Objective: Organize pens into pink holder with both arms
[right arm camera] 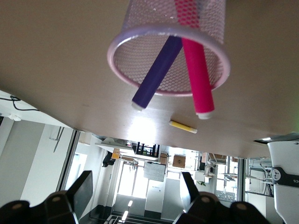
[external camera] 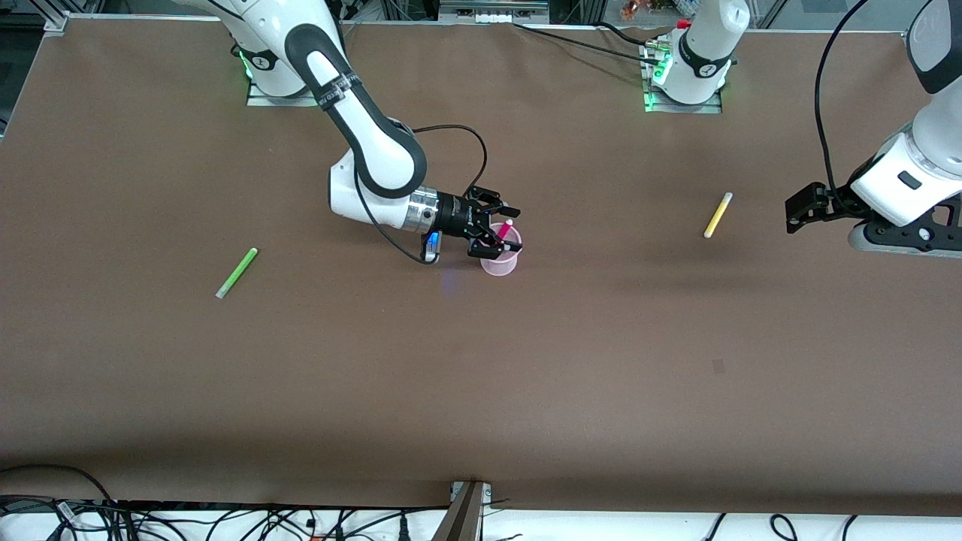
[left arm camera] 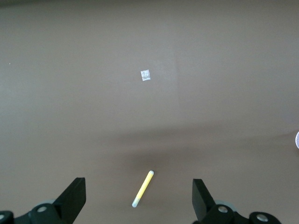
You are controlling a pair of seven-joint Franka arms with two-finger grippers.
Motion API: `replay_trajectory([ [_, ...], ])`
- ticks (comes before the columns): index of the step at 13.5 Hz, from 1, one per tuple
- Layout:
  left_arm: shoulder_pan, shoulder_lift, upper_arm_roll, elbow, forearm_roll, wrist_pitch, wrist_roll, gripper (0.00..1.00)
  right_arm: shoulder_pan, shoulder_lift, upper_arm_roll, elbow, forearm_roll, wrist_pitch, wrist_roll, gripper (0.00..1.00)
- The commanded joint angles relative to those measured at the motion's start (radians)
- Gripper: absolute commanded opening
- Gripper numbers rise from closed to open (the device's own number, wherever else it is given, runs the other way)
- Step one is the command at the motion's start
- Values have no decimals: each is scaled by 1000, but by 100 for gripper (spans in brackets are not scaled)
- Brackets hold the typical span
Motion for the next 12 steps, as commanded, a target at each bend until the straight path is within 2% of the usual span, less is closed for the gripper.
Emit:
replay_trajectory([
  [1, -6, 15, 3, 34, -10, -25, 11, 100, 6, -57, -5, -9, -133, 28, 49, 86],
  [3, -6, 14, 3, 34, -10, -25, 11, 100, 6, -94, -13, -9, -349, 26, 65, 98],
  [5, -6, 14, 3, 36, -12, -25, 11, 100, 5, -123, -56, -3, -513, 10, 57, 99],
  [6, -6, 15, 3, 36, -11, -25, 11, 100, 2, -143, -76, -3, -643, -18, 57, 99],
  [7, -6, 15, 3, 34, -12, -23, 11, 100, 2, -162, -129, 6, -741, -86, 56, 99],
  [10, -4, 15, 3, 34, -12, -25, 11, 100, 2, -197, -290, 104, -889, -369, 5, 99],
  [12, -6, 15, 3, 34, -12, -25, 11, 100, 2, -252, -369, 103, -954, -485, -80, 99],
])
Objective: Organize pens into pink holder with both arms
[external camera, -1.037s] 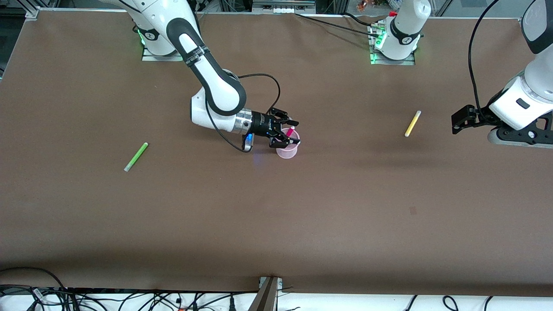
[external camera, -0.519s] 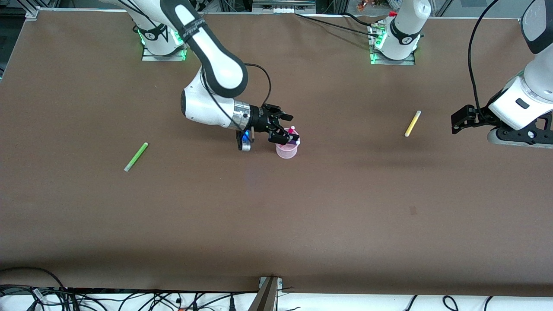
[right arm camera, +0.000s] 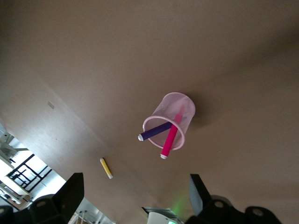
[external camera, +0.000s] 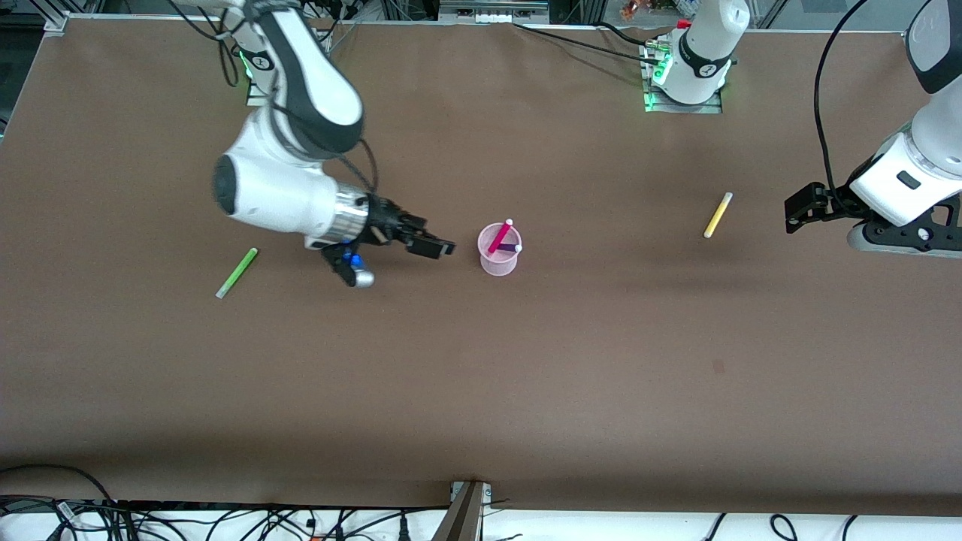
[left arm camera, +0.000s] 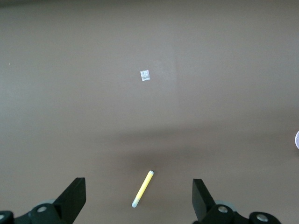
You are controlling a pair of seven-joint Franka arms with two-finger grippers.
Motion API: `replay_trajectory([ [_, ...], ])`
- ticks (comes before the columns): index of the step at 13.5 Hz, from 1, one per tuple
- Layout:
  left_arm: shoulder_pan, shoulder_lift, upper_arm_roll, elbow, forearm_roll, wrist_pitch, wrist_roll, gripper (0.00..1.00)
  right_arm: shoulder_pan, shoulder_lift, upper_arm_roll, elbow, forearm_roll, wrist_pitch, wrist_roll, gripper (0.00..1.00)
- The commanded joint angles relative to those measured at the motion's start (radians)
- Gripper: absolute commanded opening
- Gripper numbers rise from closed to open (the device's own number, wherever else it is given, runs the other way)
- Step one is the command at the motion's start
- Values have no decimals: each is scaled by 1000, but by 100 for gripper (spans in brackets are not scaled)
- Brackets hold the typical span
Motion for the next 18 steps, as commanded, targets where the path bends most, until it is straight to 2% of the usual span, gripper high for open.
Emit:
replay_trajectory([
  [1, -3, 15, 3, 34, -12, -25, 11, 100, 7, -71, -103, -1, -91, -160, -77, 99],
  [2, -4, 14, 3, 35, -12, -25, 11, 100, 9, -99, -137, 2, -162, -227, -121, 99],
  [3, -4, 15, 3, 35, -12, -25, 11, 100, 3, -134, -145, 2, -257, -264, -173, 99],
  [5, -4, 15, 3, 35, -12, -23, 11, 100, -31, -200, -134, -4, -446, -329, -226, 100],
  [7, -4, 15, 3, 35, -12, -25, 11, 100, -65, -249, -125, -5, -597, -364, -342, 100],
  [8, -4, 14, 3, 35, -12, -25, 11, 100, -120, -275, -76, -4, -666, -384, -400, 100],
  [9, -4, 14, 3, 35, -12, -25, 11, 100, -210, -308, 6, -4, -742, -392, -468, 100],
  [10, -4, 14, 3, 35, -12, -25, 11, 100, -285, -325, 66, -4, -773, -398, -517, 100],
  [12, -4, 14, 3, 34, -13, -25, 11, 100, -381, -339, 119, 5, -778, -401, -615, 100],
  [15, -4, 14, 3, 34, -15, -25, 11, 100, -407, -334, 107, 56, -801, -428, -732, 100],
  [18, -4, 14, 3, 34, -15, -25, 11, 100, -409, -328, 107, 88, -803, -449, -743, 100],
])
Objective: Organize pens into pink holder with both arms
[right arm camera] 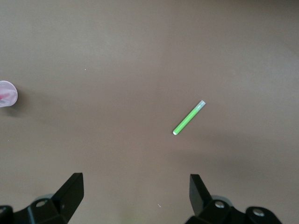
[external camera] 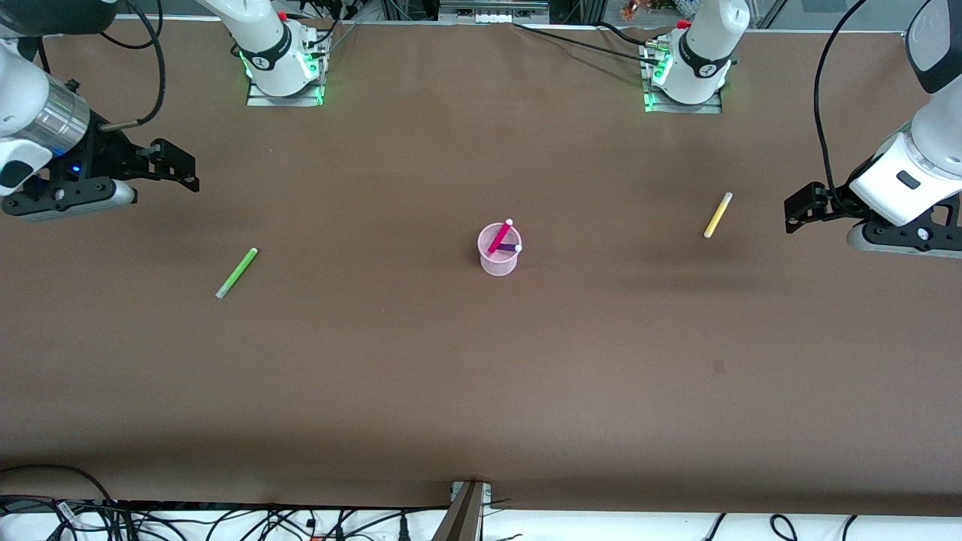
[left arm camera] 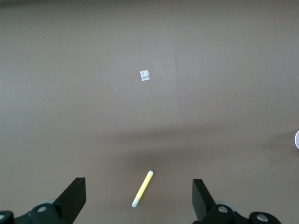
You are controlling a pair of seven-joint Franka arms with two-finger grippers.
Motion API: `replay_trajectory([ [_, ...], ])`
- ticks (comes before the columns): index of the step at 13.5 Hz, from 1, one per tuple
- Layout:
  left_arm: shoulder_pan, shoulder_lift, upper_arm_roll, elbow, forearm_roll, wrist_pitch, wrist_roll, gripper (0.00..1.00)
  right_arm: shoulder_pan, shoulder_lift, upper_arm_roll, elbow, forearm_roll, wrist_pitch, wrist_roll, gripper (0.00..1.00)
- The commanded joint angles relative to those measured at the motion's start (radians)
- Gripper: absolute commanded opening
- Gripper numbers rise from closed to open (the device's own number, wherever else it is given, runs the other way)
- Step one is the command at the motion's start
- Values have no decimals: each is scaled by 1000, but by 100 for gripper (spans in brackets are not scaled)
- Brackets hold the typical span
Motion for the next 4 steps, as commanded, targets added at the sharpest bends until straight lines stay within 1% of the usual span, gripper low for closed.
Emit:
replay_trajectory([
  [1, -3, 15, 3, 33, -15, -24, 11, 100, -13, 6, 19, 34, -19, -31, -18, 100],
  [4, -5, 15, 1, 33, -15, -24, 12, 100, -8, 3, 22, 47, -38, -41, -10, 100],
])
